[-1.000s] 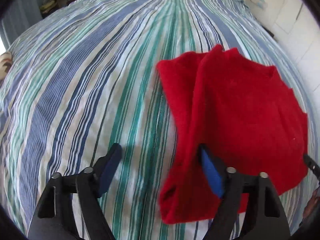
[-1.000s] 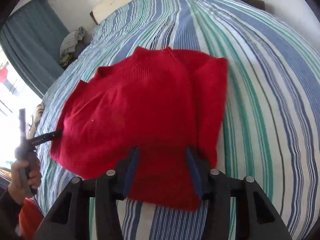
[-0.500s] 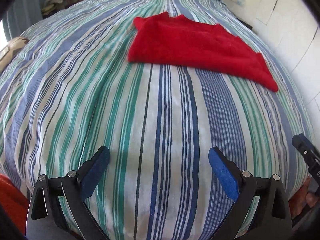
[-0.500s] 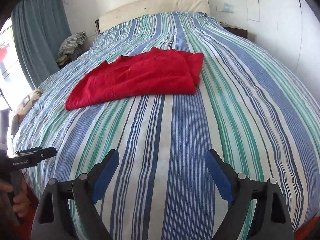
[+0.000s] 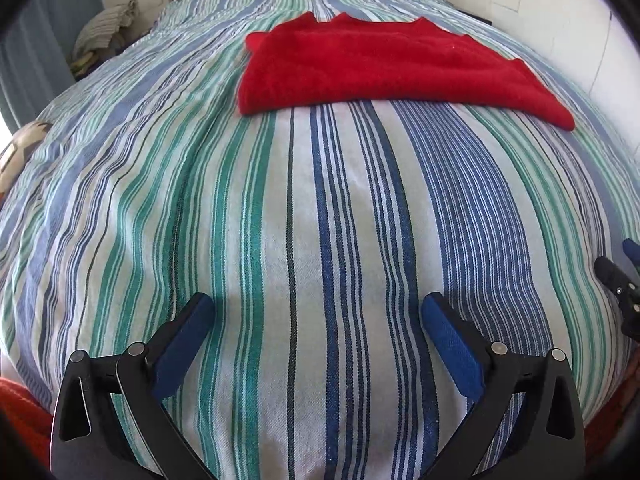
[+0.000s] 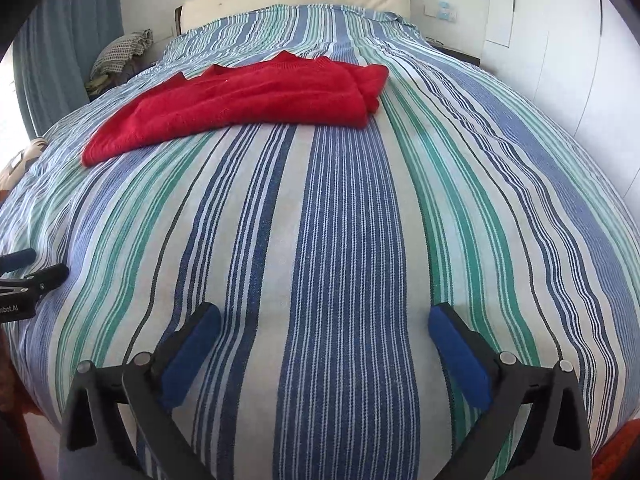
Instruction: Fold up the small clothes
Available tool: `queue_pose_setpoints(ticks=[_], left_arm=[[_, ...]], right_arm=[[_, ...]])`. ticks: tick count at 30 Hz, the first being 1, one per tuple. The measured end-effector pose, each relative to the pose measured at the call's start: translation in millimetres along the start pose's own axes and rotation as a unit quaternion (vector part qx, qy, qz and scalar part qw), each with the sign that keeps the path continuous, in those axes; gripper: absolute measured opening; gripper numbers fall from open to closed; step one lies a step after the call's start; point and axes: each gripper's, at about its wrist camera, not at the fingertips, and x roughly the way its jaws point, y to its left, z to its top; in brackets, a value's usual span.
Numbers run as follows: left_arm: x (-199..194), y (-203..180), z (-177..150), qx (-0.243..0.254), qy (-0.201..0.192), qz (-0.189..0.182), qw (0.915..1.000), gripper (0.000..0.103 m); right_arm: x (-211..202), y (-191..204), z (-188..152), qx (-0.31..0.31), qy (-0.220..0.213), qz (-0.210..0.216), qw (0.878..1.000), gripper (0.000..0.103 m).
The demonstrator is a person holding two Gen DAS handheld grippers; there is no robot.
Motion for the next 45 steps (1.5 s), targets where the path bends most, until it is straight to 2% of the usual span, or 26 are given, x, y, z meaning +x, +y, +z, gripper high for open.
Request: queue_pose_setpoints(ticks=[16, 23, 29, 39, 45], left_arm=[[-3.5, -2.0, -0.6, -0.002, -0.004, 0.009, 0.9999, 0.103], [-4.5, 3.4, 0.4, -0.007, -0.003, -0.007, 0.9999, 0.103], [-4.4, 0.4, 0.6, 0.001, -0.002, 0.000, 1.0000, 0.103], [-4.6, 1.2, -2.2, 0.017, 0.002, -0.012, 0.9998, 0.103], [-6.6, 6.6, -0.8, 0.016, 0.012, -0.032, 0.9993, 0.103]], right_arm=[[-3.9, 5.2, -4.3, -0.007, -0.006, -0.007, 1.000, 0.103], [-3.8, 5.3, -4.4, -0.007, -0.006, -0.008, 1.000, 0.103], [-3.8, 5.3, -4.5, -0.007, -0.006, -0.008, 1.000, 0.103], [-3.7, 5.8, -4.5, -0.008, -0.006, -0.008, 1.000, 0.103], [-3.6, 5.1, -5.1, -0.008, -0.005, -0.009, 1.000, 0.103]])
